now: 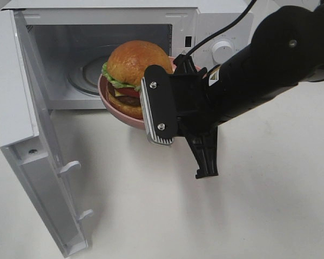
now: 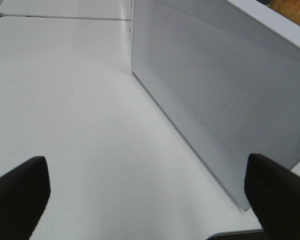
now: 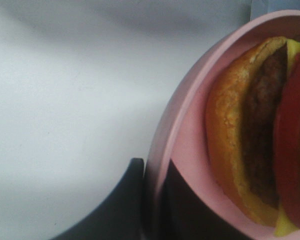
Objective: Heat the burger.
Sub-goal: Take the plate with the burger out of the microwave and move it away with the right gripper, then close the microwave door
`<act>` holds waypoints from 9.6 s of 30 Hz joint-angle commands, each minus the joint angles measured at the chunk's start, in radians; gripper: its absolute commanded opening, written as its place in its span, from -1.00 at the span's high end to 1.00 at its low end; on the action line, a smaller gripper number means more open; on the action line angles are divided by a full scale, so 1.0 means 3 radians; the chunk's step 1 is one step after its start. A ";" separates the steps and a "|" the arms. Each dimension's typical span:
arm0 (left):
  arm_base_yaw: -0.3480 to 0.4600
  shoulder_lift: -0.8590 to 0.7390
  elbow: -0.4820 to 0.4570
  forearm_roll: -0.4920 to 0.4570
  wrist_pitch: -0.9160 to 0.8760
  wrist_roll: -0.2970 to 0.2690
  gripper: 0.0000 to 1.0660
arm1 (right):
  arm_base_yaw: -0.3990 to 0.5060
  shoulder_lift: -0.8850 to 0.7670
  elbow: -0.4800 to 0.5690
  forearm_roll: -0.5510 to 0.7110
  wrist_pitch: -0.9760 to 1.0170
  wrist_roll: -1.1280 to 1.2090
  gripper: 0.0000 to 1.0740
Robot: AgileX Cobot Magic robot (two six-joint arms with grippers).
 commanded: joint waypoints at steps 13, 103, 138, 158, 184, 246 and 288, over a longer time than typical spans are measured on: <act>0.0007 -0.0057 0.0003 -0.0017 -0.0043 0.0000 -0.83 | -0.0010 -0.0847 0.0710 -0.0020 -0.0183 -0.0033 1.00; 0.0007 -0.0057 0.0003 -0.0017 -0.0043 0.0000 -0.83 | -0.0023 -0.0167 0.1340 -0.4393 0.1623 0.8543 0.94; 0.0007 -0.0057 0.0003 -0.0017 -0.0043 0.0000 -0.83 | -0.0410 0.0237 0.1743 -0.5400 0.1000 0.9697 0.60; 0.0007 -0.0057 0.0003 -0.0017 -0.0043 0.0000 -0.83 | -0.0403 -0.0683 0.1720 -0.4160 0.0663 0.8253 -0.17; 0.0007 -0.0057 0.0003 -0.0017 -0.0043 0.0000 -0.83 | -0.0403 -0.2097 0.0750 -0.1717 0.2137 0.5210 -0.42; 0.0007 -0.0057 0.0003 -0.0017 -0.0043 0.0000 -0.83 | -0.2040 -0.5463 0.1393 -0.1200 0.2453 0.4507 -0.41; 0.0007 -0.0057 0.0003 -0.0017 -0.0043 0.0000 -0.83 | -0.2040 -0.5463 0.1393 -0.1200 0.2453 0.4507 -0.40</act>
